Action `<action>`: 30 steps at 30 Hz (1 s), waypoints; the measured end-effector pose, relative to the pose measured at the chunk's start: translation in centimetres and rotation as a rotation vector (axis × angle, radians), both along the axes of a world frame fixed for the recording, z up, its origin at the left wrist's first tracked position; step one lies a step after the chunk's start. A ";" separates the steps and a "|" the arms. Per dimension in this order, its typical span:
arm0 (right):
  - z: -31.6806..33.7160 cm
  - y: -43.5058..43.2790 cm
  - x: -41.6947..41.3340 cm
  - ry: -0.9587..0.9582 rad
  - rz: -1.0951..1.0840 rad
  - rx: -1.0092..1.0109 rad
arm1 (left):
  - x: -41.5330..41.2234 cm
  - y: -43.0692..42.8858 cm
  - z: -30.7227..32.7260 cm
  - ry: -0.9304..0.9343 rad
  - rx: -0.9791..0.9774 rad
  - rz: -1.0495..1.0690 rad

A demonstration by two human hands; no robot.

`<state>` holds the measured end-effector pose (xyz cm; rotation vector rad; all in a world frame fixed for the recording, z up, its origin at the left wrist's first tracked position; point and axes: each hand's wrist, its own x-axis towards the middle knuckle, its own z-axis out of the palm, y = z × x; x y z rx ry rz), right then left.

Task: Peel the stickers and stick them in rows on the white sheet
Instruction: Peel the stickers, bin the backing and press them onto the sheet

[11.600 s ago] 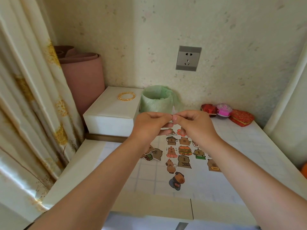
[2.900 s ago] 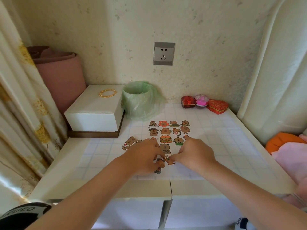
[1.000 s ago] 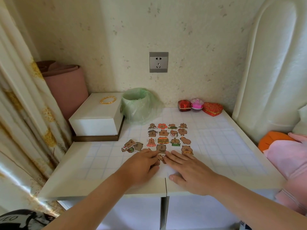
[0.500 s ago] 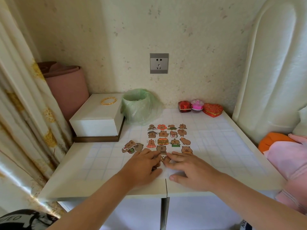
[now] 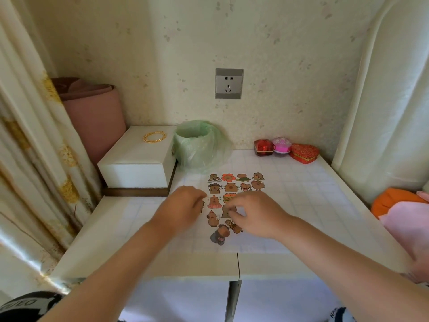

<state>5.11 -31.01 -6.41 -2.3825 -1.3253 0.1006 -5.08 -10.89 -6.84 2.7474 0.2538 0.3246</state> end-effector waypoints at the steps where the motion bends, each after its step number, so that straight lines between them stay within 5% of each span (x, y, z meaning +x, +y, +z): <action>1: 0.3 0.7 0.0 0.010 -0.004 -0.011 | 0.0 0.9 0.1 0.002 0.017 0.046; 14: 0.1 10.4 -0.2 0.096 0.012 -0.043 | -0.2 4.6 -1.2 0.258 0.070 0.215; 23: -0.2 12.2 0.1 0.143 0.087 -0.088 | -0.6 5.9 -0.5 0.149 -0.277 0.190; 30: 0.6 12.8 0.5 0.368 0.032 0.060 | -0.4 5.9 0.9 -0.035 -0.626 0.280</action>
